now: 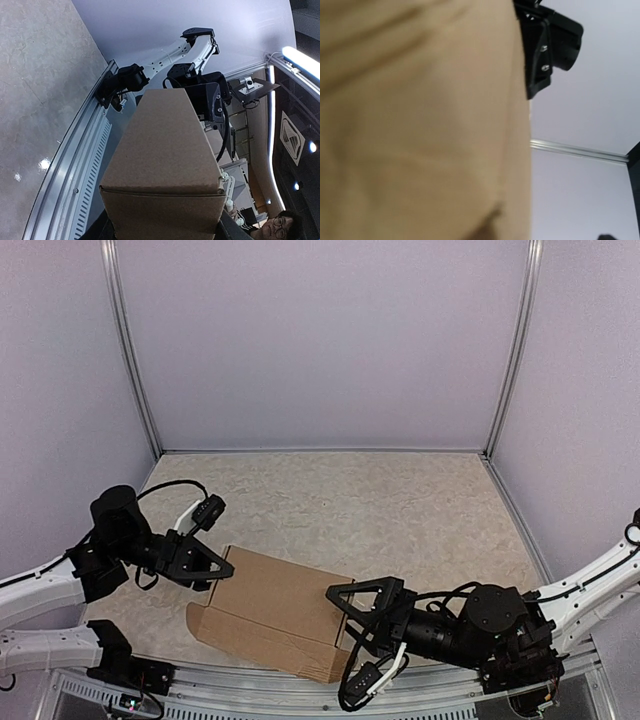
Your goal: Fold the paper box
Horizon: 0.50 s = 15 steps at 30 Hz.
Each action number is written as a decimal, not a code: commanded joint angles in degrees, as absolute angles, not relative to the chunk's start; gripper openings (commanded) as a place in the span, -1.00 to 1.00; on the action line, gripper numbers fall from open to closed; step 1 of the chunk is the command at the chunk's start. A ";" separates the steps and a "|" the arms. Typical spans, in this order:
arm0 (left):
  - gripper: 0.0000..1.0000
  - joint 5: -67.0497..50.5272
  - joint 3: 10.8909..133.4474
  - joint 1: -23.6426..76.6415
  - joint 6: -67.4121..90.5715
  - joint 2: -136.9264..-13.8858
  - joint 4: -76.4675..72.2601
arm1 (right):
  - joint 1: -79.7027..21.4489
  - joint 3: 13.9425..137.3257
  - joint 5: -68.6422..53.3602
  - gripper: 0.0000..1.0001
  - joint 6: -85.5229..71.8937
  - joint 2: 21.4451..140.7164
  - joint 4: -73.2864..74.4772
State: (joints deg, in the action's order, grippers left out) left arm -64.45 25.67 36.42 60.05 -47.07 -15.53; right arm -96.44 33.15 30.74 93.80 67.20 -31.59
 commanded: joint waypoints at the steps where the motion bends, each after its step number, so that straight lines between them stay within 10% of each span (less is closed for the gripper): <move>1: -0.54 -64.48 27.30 36.65 57.37 -46.24 -11.76 | -97.86 34.13 31.17 0.98 94.66 67.37 -33.77; 15: -0.51 -63.51 28.34 36.64 55.14 -46.12 -8.06 | -98.94 32.26 32.59 0.15 93.67 69.31 -38.40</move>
